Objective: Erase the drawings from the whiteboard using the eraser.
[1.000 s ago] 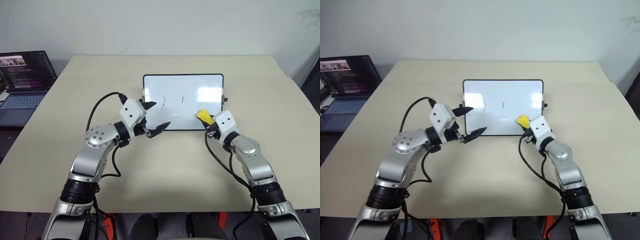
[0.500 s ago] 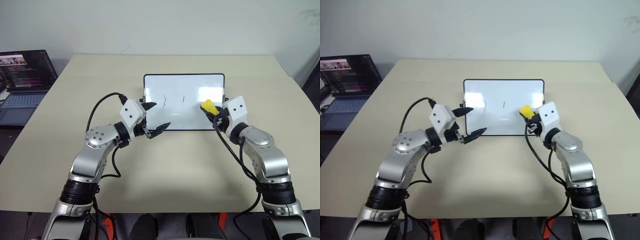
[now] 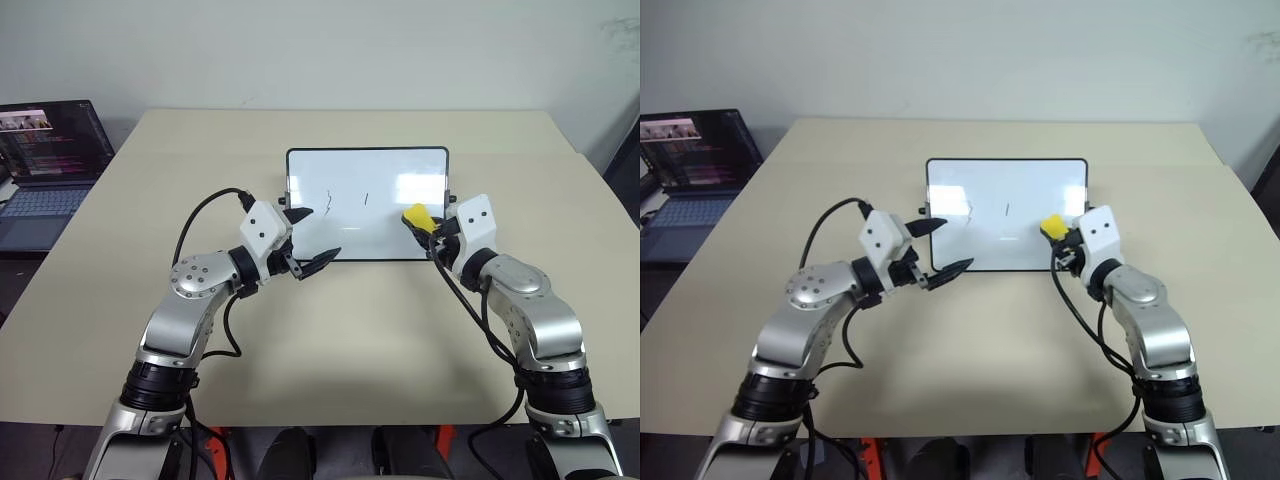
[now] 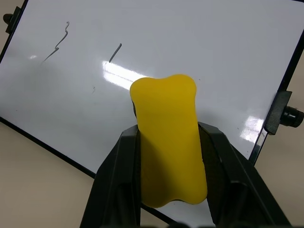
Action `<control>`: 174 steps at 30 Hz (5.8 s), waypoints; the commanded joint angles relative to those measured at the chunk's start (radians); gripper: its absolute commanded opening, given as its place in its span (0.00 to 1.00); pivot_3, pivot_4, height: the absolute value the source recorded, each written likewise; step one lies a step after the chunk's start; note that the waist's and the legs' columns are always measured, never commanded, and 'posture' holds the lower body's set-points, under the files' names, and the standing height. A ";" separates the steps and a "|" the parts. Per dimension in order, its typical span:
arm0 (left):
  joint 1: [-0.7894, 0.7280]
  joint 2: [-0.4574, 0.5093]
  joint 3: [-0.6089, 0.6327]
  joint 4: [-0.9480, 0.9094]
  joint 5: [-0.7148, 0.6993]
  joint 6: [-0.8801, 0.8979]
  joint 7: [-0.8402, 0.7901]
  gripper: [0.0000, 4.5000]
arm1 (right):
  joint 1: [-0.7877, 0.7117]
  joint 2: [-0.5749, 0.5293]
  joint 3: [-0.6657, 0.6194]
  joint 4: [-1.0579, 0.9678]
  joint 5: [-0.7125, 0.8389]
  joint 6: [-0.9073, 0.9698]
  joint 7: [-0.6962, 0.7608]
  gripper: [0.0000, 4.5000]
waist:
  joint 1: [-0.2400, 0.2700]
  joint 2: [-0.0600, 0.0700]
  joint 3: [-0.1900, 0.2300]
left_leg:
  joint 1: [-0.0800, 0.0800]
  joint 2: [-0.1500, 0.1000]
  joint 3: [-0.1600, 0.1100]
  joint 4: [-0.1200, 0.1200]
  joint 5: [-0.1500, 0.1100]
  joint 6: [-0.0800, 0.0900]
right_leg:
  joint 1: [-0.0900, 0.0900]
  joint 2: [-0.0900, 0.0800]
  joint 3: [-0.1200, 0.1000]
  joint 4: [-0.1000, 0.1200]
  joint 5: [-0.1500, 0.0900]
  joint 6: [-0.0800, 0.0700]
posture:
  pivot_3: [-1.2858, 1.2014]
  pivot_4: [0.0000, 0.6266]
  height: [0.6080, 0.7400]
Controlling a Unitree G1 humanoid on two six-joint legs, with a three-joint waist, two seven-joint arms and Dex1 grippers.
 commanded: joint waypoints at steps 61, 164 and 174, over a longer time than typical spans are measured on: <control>0.120 0.008 0.034 -0.042 0.054 -0.056 0.102 1.00 | -0.426 0.105 0.094 0.705 -0.168 -0.682 -0.038 0.30 | -0.003 0.000 0.000 | 0.000 0.000 0.001 0.000 0.000 0.000 | -0.001 0.000 0.001 0.000 0.000 0.000 | 0.52 0.24 1.00; 0.144 -0.025 0.022 -0.036 0.065 -0.081 0.134 1.00 | -0.392 0.135 0.106 0.828 -0.261 -0.733 -0.077 0.30 | -0.005 0.001 0.001 | 0.000 0.001 0.002 0.000 0.000 0.000 | -0.001 -0.001 0.001 0.000 0.000 0.000 | 0.52 0.24 1.00; 0.154 -0.025 0.027 -0.051 0.066 -0.074 0.145 1.00 | -0.322 0.134 0.146 0.741 -0.256 -0.683 -0.030 0.30 | -0.005 0.001 0.001 | 0.001 0.001 0.002 0.000 0.000 0.000 | -0.001 -0.001 0.001 0.001 0.000 0.000 | 0.52 0.24 1.00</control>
